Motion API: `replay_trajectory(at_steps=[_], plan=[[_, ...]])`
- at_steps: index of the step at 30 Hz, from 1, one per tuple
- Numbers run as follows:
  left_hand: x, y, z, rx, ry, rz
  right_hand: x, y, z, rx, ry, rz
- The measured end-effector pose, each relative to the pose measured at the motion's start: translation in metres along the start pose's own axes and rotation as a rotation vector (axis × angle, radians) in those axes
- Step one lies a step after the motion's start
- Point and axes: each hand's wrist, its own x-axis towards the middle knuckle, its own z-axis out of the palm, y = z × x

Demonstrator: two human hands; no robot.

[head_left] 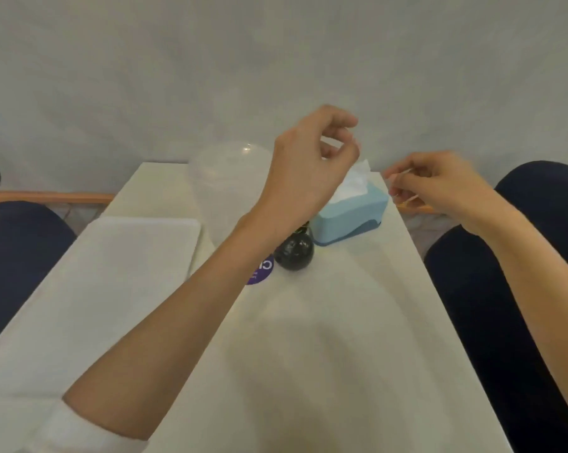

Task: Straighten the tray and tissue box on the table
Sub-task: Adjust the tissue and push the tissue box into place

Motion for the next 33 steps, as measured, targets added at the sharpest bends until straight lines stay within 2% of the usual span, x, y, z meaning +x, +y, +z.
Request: replay_trajectory(at_steps=[6,11,15,21,27,33], plan=[[0.003,-0.063,0.118,0.066,-0.158,-0.432,0.072,0.072,-0.01,0.01,0.011,0.072],[0.003,-0.12,0.177,0.094,-0.053,-0.7,0.123,0.126,0.014,-0.002,0.033,0.15],[0.009,-0.142,0.194,0.056,0.106,-0.889,0.147,0.148,0.036,0.049,0.02,0.197],[0.019,-0.167,0.205,-0.014,0.229,-0.897,0.161,0.166,0.057,0.113,-0.06,0.217],[0.041,-0.175,0.21,0.038,0.207,-0.912,0.162,0.192,0.055,0.131,0.014,0.184],[0.07,-0.183,0.224,-0.01,0.233,-0.86,0.168,0.212,0.039,0.162,0.028,0.139]])
